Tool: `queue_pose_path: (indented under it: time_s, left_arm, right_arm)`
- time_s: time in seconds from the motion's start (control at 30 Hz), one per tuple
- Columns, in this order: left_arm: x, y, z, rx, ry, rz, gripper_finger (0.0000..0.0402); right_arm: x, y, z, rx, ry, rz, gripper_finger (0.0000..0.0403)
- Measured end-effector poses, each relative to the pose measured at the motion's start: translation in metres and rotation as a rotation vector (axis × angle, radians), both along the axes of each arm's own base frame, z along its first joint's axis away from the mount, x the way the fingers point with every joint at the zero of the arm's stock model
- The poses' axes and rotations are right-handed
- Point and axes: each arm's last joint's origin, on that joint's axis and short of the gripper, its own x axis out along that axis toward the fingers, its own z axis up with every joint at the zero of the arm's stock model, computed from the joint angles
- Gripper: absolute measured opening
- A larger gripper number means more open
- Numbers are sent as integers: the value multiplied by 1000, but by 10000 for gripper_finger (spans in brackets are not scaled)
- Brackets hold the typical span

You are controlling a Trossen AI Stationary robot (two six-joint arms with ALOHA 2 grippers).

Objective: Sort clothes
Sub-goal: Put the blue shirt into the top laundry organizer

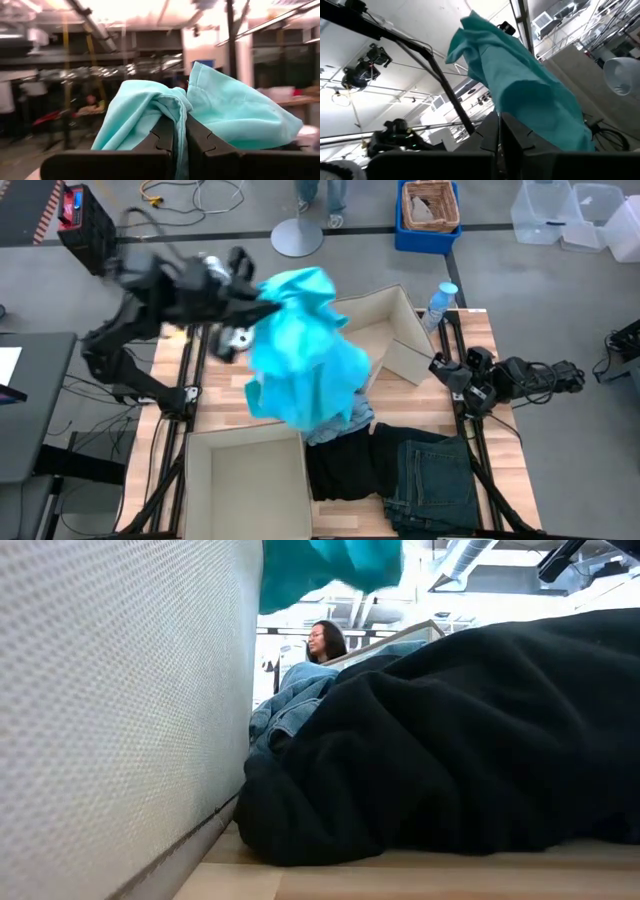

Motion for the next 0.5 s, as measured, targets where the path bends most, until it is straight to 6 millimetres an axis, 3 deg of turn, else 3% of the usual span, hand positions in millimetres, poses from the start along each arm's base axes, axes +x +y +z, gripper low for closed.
queue_pose_path:
  time_s: [0.27,0.37,0.5]
  left_arm:
    - [64,50,-8,-10,32,164,5]
    - [83,69,-11,-21,26,204,5]
    - [93,87,-12,-64,-117,146,5]
  right_arm:
    - [0,0,0,0,4,-2,36]
    - [0,1,-1,-3,8,12,36]
    - [1,2,-1,-6,15,30,36]
